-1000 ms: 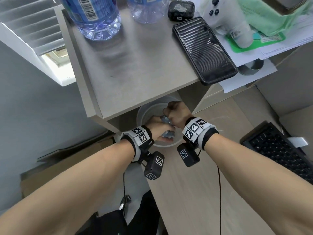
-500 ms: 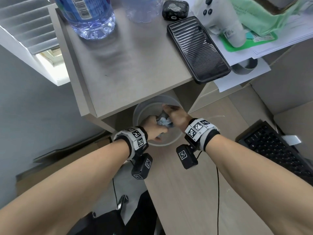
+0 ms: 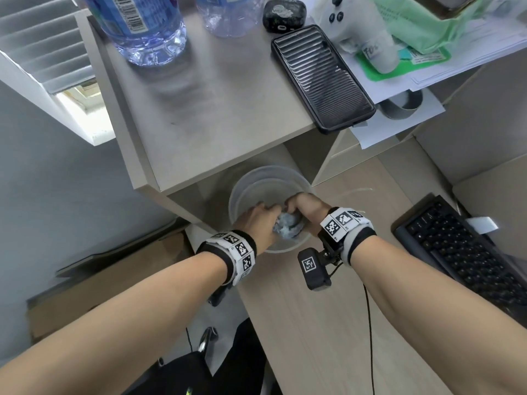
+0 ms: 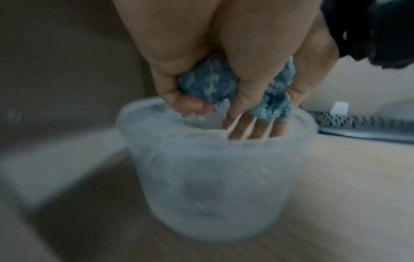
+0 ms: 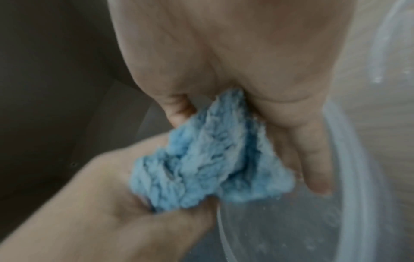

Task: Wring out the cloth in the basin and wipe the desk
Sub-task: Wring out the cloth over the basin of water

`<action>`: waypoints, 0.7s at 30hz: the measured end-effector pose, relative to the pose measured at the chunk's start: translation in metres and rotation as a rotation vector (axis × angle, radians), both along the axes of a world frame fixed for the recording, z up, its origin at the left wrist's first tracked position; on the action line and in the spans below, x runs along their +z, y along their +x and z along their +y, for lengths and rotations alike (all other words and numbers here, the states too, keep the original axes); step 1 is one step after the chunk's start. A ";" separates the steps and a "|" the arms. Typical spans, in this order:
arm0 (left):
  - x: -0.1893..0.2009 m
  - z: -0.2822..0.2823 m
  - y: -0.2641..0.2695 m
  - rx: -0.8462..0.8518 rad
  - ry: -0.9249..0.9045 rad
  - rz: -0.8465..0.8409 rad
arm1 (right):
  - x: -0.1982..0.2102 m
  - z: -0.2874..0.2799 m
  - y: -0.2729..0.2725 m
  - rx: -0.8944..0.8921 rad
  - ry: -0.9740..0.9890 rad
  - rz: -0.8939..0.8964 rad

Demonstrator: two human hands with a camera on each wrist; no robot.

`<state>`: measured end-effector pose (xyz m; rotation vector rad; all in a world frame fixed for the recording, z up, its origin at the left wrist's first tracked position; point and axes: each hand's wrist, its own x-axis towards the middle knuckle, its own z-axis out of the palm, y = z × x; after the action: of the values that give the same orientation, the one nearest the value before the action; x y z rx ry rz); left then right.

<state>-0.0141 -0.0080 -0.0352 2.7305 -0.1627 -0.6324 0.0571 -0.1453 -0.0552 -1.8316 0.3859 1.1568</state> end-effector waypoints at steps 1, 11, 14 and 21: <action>0.004 -0.001 0.003 -0.059 0.074 -0.062 | -0.010 -0.003 0.000 -0.077 0.036 0.086; 0.026 -0.023 0.017 -0.358 0.397 -0.294 | 0.019 -0.001 -0.011 -0.347 0.135 0.281; 0.027 -0.029 0.015 -0.308 0.415 -0.247 | 0.008 -0.001 -0.014 -0.390 0.171 0.167; 0.020 -0.024 0.016 0.091 0.129 -0.006 | 0.014 0.015 -0.016 -0.276 0.063 -0.156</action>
<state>0.0018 -0.0320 -0.0154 2.8443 0.0019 -0.6293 0.0411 -0.1307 -0.0416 -1.7366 0.4890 0.8232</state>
